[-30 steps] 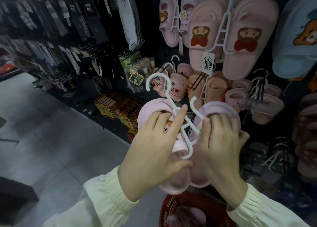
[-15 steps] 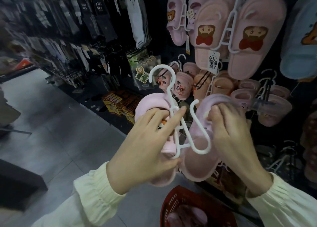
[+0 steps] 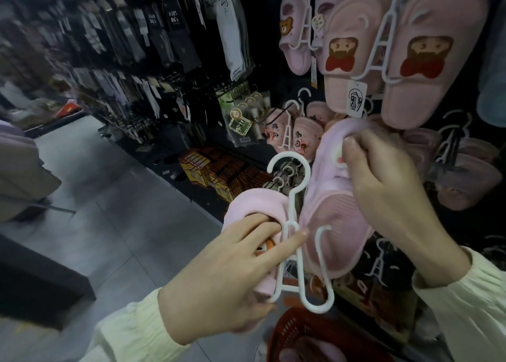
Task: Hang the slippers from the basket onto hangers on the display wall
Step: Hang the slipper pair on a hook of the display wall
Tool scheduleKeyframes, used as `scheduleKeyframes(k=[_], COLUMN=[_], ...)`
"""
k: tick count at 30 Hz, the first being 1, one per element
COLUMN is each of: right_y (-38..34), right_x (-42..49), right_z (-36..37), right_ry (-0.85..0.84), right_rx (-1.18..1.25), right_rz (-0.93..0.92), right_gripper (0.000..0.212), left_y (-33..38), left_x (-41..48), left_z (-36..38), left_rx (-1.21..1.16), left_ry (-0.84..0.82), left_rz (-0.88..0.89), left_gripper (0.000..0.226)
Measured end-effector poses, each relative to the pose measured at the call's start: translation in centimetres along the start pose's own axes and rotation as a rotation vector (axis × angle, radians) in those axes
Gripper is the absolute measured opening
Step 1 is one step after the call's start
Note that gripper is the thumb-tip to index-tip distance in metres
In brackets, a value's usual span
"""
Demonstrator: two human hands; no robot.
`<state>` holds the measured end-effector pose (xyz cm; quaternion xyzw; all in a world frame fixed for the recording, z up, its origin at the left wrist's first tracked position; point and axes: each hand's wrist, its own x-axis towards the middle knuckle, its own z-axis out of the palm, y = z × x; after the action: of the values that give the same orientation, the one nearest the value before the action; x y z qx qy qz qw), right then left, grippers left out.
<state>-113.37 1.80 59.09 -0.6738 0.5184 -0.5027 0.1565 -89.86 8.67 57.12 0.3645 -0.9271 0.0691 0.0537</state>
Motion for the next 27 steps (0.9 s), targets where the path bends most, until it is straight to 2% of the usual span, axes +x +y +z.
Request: scheduleKeyframes(k=[7,11,15,19,24,27], right_y=[-1.9,-3.0,-3.9,-4.2,-3.9,-3.7], right_x=[1.5,3.3,4.8,6.7,8.8,9.8], right_z=[4.5,7.9,11.5,13.8,15.5,16.1], right_ry=[0.011,-0.042,-0.033,-0.009,-0.012,0.009], right_rx=[-0.288,-0.245,-0.357,-0.445,-0.521,-0.613], right_rz=[-0.171,-0.126,-0.111,-0.112,-0.113,-0.135], right_gripper=[0.022,0.008,0.015,0.013,0.015,0.025], left_y=[-6.7,-11.9,-17.3,-22.0,-26.4,-28.3], left_x=[1.6,2.9,4.3,6.0,8.4,10.2], left_z=[0.4,0.4,0.6,1.0,1.3,1.2], left_rx=[-0.025,-0.157,-0.130,-0.097,-0.095,-0.082], left_ry=[0.028,0.093,0.144,0.199,0.257,0.305], left_rz=[0.028,0.019,0.044,0.077,0.180,0.232], left_gripper=[0.090,0.093,0.100,0.105,0.104,0.101])
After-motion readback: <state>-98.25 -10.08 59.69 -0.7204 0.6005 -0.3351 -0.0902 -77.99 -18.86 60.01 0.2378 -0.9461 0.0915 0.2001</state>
